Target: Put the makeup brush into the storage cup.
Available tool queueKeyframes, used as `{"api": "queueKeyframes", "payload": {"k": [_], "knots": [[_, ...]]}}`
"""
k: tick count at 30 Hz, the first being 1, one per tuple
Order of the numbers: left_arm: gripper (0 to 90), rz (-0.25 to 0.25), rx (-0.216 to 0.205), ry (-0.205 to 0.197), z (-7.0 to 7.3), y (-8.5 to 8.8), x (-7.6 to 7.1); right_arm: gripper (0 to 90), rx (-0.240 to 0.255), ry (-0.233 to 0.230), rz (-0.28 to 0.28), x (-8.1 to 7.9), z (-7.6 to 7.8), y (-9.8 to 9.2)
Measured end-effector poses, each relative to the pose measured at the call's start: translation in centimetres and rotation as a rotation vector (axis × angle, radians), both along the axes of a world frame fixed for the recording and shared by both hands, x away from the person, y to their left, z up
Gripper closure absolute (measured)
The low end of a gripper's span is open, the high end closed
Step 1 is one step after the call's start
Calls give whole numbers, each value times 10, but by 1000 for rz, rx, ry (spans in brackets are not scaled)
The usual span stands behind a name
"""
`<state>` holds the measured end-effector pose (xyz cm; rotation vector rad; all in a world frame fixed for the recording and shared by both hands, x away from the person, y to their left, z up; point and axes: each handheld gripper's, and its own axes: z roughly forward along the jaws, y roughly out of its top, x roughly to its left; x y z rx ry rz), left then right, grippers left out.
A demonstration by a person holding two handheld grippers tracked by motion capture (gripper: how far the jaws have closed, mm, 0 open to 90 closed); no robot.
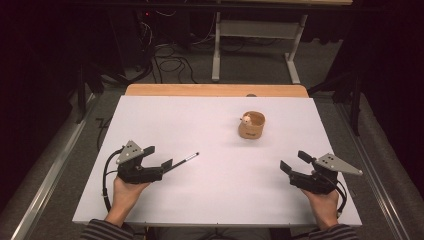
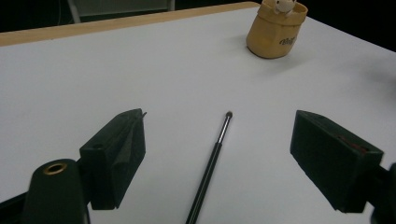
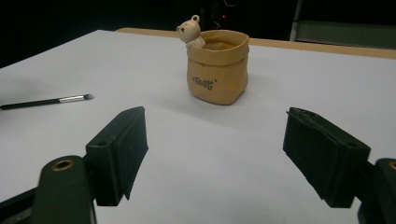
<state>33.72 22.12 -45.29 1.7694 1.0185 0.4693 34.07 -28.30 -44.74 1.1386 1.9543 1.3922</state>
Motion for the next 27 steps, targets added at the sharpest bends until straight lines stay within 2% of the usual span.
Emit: {"api": "queueKeyframes", "payload": {"k": [13, 15, 19, 27], "knots": [[179, -2, 8, 0, 0, 0, 1, 232, -4, 2, 2, 0, 0, 1], [177, -5, -4, 7, 0, 0, 2, 232, -3, 6, 1, 1, -1, 1], [165, -1, -57, 21, 6, 6, 6, 234, -9, 19, 3, 1, -1, 1], [165, -21, -52, 26, 10, 5, 10, 234, -6, 20, 5, 2, -1, 1]]}}
